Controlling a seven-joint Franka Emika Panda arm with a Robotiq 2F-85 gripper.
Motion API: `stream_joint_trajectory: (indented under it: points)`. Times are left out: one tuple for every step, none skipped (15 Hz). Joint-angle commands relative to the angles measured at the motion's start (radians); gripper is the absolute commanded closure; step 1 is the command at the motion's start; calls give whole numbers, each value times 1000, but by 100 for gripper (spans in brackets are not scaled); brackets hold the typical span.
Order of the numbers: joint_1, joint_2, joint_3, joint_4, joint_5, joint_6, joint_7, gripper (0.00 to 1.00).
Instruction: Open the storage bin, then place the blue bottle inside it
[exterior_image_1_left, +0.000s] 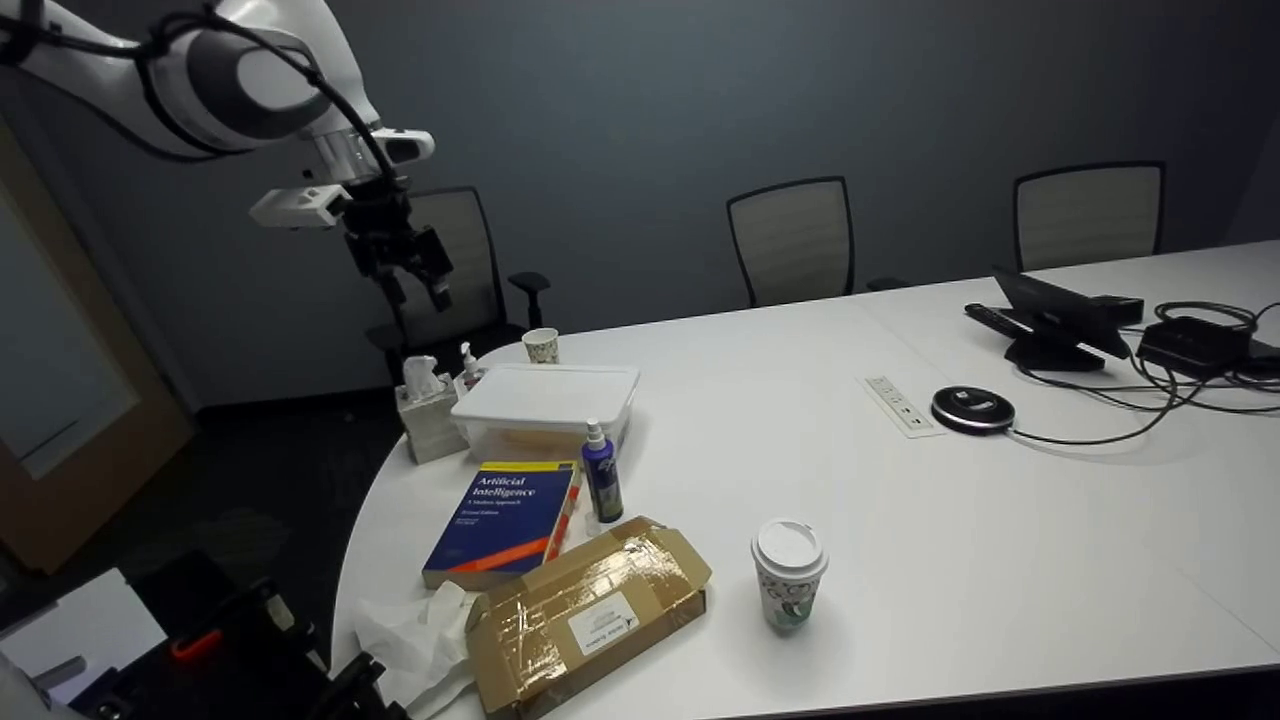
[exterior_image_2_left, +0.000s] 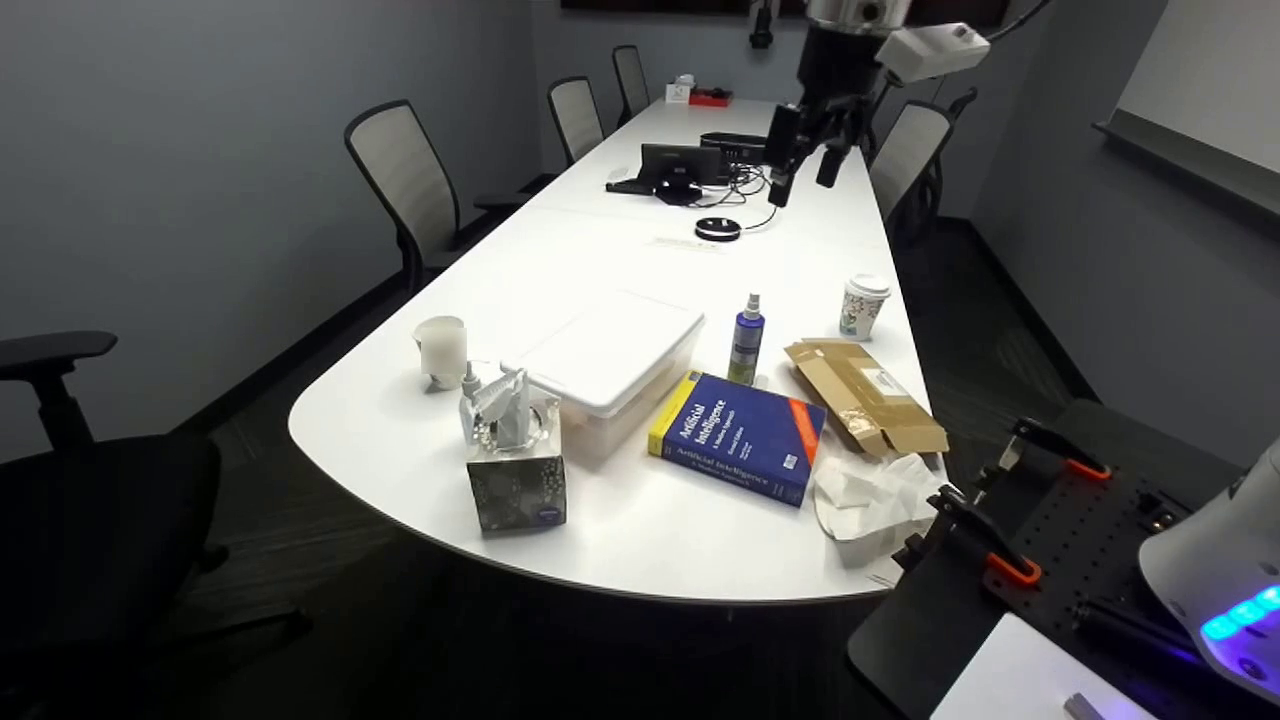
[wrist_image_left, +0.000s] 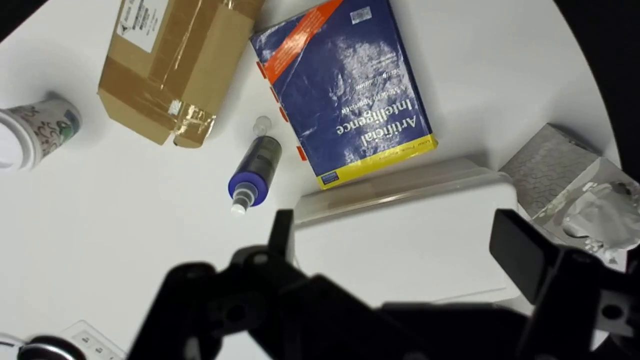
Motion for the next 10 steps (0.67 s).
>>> stream_joint_trajectory:
  points:
    - [6,182,59,148,-167,13,120,0]
    - [17,223,65,180,-217,7,140,0]
    - [33,266,69,214,-263,-1,152,0]
    - [48,308,67,247,-304,-6,158,0]
    - [65,350,62,279,-340,-6,159,0]
    - [84,395,57,313,-366,-5,150,0]
    - [104,438,53,348,-385,-8,143,0]
    - [121,474,46,378,-400,-9,138,0]
    - [138,514,39,411,-407,-7,133,0]
    - [153,553,32,443,-412,-2,131,0]
